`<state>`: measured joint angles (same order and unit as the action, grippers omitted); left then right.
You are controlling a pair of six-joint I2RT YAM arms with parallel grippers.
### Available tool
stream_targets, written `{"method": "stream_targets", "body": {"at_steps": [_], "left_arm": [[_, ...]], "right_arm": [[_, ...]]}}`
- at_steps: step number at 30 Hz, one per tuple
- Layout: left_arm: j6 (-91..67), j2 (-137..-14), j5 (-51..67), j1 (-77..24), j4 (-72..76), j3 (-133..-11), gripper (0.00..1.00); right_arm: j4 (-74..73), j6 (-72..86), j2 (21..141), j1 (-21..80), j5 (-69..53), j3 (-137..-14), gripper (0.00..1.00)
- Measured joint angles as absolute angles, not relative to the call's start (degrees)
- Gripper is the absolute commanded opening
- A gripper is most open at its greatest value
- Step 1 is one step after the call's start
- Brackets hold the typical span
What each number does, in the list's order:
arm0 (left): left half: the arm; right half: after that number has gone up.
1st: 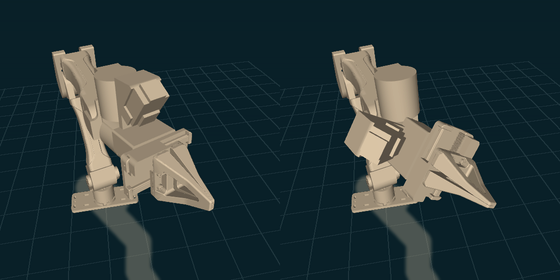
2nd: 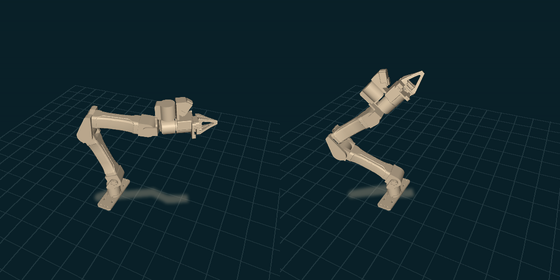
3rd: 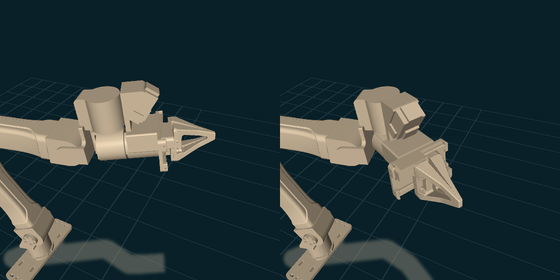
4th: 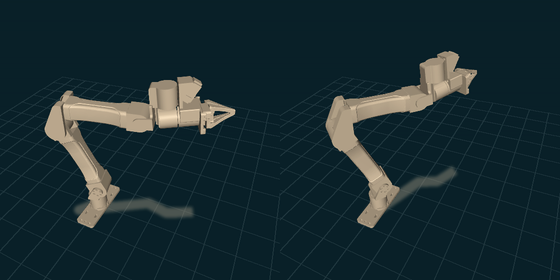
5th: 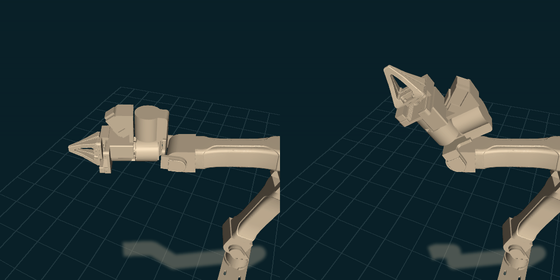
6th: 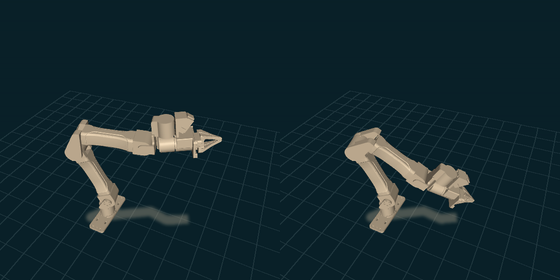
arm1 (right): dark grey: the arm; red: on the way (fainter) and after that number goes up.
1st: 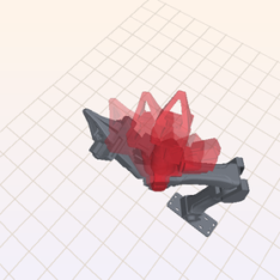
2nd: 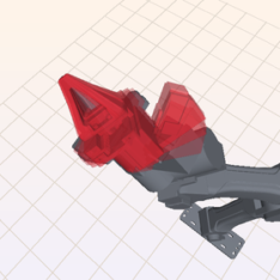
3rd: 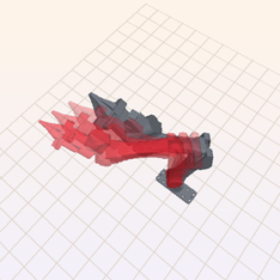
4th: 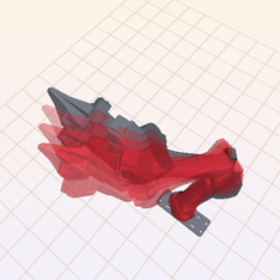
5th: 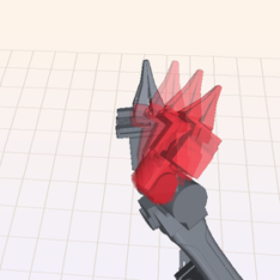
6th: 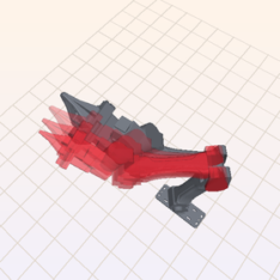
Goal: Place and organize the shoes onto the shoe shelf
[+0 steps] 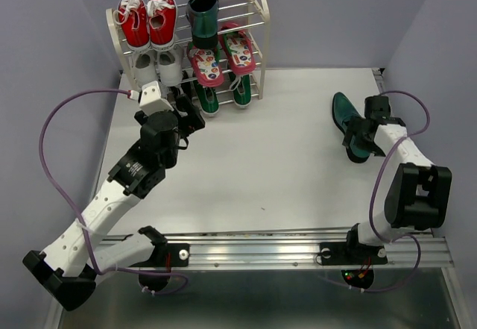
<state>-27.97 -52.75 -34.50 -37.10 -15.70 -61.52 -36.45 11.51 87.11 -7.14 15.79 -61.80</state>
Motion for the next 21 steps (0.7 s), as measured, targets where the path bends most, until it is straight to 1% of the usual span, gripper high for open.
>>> {"method": "stream_targets", "body": {"at_steps": [9,17,19,21], "left_arm": [[-26.83,-54.15,-34.63,-37.12,-14.74,-61.52,0.99],[-26.37,-54.22,-35.00,-37.12,-14.55,-61.52,0.99],[-26.37,-54.24,-35.22,-37.12,-14.57,-61.52,0.99],[-26.37,-54.28,-35.62,-37.12,-14.57,-61.52,0.99]], "right_arm": [[-32.14,6.22,90.26,-10.50,10.39,-61.82,1.00],[-29.32,3.57,91.24,-10.52,8.34,-61.95,1.00],[-28.75,3.09,92.47,-10.52,8.36,-62.17,0.98],[-28.29,2.85,93.65,-10.52,8.62,-62.19,0.91]]}}
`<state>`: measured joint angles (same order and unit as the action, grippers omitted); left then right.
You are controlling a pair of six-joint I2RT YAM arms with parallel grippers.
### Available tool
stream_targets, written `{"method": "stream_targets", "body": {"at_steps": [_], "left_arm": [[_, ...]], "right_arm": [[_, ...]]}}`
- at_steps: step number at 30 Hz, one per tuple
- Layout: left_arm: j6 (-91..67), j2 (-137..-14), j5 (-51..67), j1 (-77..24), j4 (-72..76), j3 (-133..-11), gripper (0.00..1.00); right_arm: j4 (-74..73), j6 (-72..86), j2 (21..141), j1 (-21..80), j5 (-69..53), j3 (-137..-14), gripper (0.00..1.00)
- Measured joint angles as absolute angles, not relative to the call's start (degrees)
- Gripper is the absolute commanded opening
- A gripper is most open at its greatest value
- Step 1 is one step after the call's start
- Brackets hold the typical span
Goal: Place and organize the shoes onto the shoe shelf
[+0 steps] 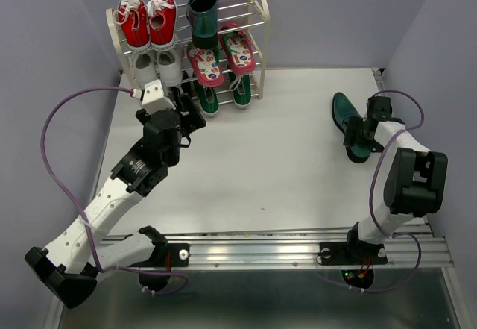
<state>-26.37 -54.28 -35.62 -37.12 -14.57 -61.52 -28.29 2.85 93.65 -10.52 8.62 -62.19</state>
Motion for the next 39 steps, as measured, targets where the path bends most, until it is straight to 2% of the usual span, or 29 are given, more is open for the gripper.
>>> {"method": "stream_targets", "body": {"at_steps": [2,3,5,6,12,23,33,39], "left_arm": [[-26.39,-54.57,-35.99,-37.12,-14.57,-61.54,0.99],[-26.41,-54.78,-36.12,-37.12,-14.57,-61.54,0.99],[-26.41,-55.37,-36.25,-37.12,-14.59,-61.54,0.99],[-26.41,-55.61,-36.23,-37.12,-14.63,-61.54,0.99],[-26.41,-56.12,-36.21,-37.12,-14.83,-61.54,0.99],[-26.68,-56.75,-35.99,-37.12,-14.85,-61.65,0.99],[-28.71,-56.80,-36.34,-37.12,-15.79,-61.65,0.99],[-31.11,-55.33,-37.12,-37.12,-17.39,-61.65,0.99]], "right_arm": [[-28.18,2.68,94.43,-10.52,9.04,-62.19,0.78],[-28.01,2.39,94.54,-10.52,9.23,-62.19,0.59],[-27.53,2.48,94.52,-10.52,9.41,-62.19,0.41],[-27.38,2.17,94.52,-10.52,9.43,-62.19,0.28],[-26.59,1.58,92.97,-10.50,8.12,-62.19,0.01],[-26.28,2.85,86.87,-9.56,1.26,-60.53,0.01],[-25.30,3.88,73.65,4.23,2.24,-59.09,0.01],[-25.76,4.99,68.14,5.63,-2.87,-60.36,0.01]]}}
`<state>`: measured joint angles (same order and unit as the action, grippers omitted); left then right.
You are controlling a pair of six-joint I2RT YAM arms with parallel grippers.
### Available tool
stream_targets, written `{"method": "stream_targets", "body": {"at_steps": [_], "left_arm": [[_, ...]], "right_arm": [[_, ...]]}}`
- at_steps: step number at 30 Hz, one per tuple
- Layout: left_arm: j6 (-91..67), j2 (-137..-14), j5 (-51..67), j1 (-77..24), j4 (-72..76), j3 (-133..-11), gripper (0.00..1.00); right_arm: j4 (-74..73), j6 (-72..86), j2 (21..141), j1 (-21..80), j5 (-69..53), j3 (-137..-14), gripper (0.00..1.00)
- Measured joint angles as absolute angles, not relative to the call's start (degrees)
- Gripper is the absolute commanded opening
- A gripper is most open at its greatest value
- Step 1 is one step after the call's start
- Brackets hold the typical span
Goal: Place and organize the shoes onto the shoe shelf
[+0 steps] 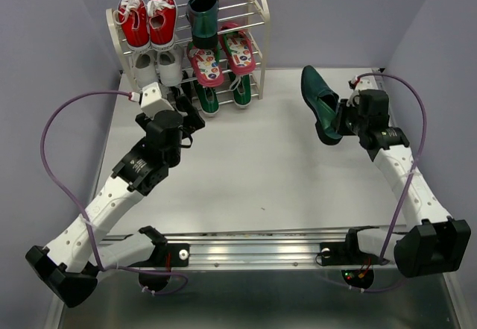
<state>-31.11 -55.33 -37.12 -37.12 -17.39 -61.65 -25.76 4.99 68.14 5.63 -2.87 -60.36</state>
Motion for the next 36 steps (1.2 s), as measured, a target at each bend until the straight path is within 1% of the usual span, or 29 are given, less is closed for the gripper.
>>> {"method": "stream_targets", "body": {"at_steps": [4,11,15,20,23,27,32,36], "left_arm": [[-32.97,-54.35,-38.24,-37.12,-19.00,-61.65,0.99],[-34.96,-54.08,-39.00,-37.12,-20.97,-61.63,0.99],[-35.44,-54.02,-39.42,-37.12,-21.15,-61.63,0.99],[-35.92,-53.45,-39.79,-37.12,-21.17,-61.63,0.99],[-35.97,-53.39,-40.07,-37.12,-21.08,-61.63,0.99],[-35.97,-53.49,-40.58,-37.12,-21.06,-61.63,0.99],[-35.94,-53.52,-40.73,-37.10,-21.06,-61.65,0.99],[-35.94,-53.52,-40.75,-37.10,-21.04,-61.65,0.99]], "right_arm": [[-26.57,5.50,67.00,7.31,-6.61,-63.64,0.01],[-26.65,6.28,66.83,11.66,-18.44,-72.03,0.01],[-26.72,6.44,68.60,13.06,-24.03,-79.96,0.01],[-25.34,7.86,74.89,13.32,-27.53,-92.31,0.01],[-25.08,9.23,78.87,14.31,-26.48,-97.76,0.01],[-26.74,10.55,88.58,17.21,-21.93,-110.21,0.01],[-29.45,10.79,102.48,23.57,-11.62,-126.96,0.01],[-30.72,10.72,110.41,27.14,-3.88,-135.98,0.01]]}}
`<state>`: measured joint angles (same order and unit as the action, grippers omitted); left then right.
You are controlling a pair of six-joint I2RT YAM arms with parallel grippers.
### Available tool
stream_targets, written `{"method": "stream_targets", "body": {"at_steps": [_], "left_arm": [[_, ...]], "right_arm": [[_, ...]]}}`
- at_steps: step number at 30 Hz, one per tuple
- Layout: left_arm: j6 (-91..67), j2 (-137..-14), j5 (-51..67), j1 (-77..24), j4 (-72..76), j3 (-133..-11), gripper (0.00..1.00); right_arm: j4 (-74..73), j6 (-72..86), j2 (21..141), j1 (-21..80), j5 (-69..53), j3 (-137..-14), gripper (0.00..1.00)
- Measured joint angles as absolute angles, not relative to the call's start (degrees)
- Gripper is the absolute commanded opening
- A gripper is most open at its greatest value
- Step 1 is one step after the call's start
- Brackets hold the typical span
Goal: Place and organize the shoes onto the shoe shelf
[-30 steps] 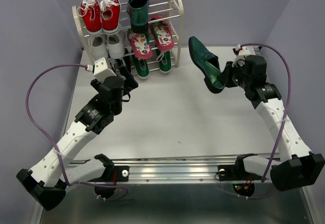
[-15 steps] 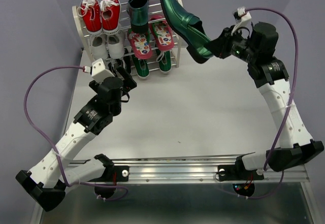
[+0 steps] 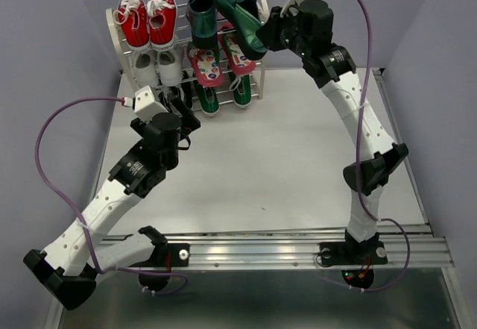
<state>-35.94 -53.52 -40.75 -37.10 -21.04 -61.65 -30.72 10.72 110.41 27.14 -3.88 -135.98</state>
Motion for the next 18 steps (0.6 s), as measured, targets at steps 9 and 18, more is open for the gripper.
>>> {"method": "stream_targets", "body": {"at_steps": [9,18], "left_arm": [[-36.10,-53.52,-40.56,-37.10,-21.02,-61.65,0.99],[-36.12,-53.82,-40.05,-37.10,-20.99,-61.65,0.99]], "right_arm": [[-25.06,10.61,116.29,29.67,7.64,-139.90,0.01],[-19.46,8.56,121.01,34.22,16.82,-141.32,0.05]]}}
